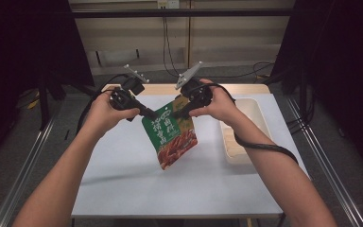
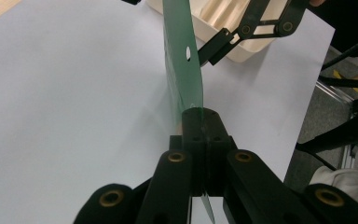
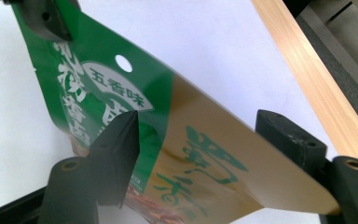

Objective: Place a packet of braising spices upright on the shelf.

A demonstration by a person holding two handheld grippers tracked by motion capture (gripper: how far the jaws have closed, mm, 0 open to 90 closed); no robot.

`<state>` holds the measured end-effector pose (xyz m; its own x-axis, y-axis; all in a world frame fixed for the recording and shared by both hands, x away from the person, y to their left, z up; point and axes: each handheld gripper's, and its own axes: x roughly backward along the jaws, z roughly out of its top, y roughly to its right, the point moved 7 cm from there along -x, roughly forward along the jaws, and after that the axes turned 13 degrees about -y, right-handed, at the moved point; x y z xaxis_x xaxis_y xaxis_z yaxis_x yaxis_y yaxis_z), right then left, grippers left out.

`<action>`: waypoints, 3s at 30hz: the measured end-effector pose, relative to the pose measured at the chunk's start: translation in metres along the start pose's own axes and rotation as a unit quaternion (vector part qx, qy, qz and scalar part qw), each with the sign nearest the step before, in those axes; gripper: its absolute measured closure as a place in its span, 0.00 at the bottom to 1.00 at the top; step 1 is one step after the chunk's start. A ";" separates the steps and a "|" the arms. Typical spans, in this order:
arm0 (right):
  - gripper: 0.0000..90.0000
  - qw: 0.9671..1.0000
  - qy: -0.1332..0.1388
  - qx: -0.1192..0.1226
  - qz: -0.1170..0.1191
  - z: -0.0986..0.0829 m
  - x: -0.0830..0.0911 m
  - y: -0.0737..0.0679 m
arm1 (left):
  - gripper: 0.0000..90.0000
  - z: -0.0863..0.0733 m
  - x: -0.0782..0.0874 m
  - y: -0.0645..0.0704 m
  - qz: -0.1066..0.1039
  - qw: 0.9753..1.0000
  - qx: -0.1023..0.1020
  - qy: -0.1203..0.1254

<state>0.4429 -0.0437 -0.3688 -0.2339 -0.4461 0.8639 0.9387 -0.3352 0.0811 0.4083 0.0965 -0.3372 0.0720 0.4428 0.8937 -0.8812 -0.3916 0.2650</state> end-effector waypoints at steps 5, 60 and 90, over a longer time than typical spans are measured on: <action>0.45 0.999 -0.024 0.023 -0.005 -0.003 0.000 -0.001 | 1.00 0.000 -0.001 0.002 -0.001 1.000 0.003 0.007; 1.00 0.968 -0.240 -0.025 0.067 -0.008 0.018 -0.011 | 0.13 -0.046 -0.020 -0.023 0.049 0.982 0.046 0.176; 1.00 0.969 -0.221 -0.101 0.049 -0.022 0.056 0.031 | 0.05 -0.097 -0.083 -0.046 0.110 0.981 0.098 0.124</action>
<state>0.4530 -0.0976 -0.3287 0.0268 -0.0989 0.9947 0.8713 -0.4855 -0.0717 0.3974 0.1556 -0.4589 -0.2476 0.5022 0.8286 -0.7534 -0.6375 0.1612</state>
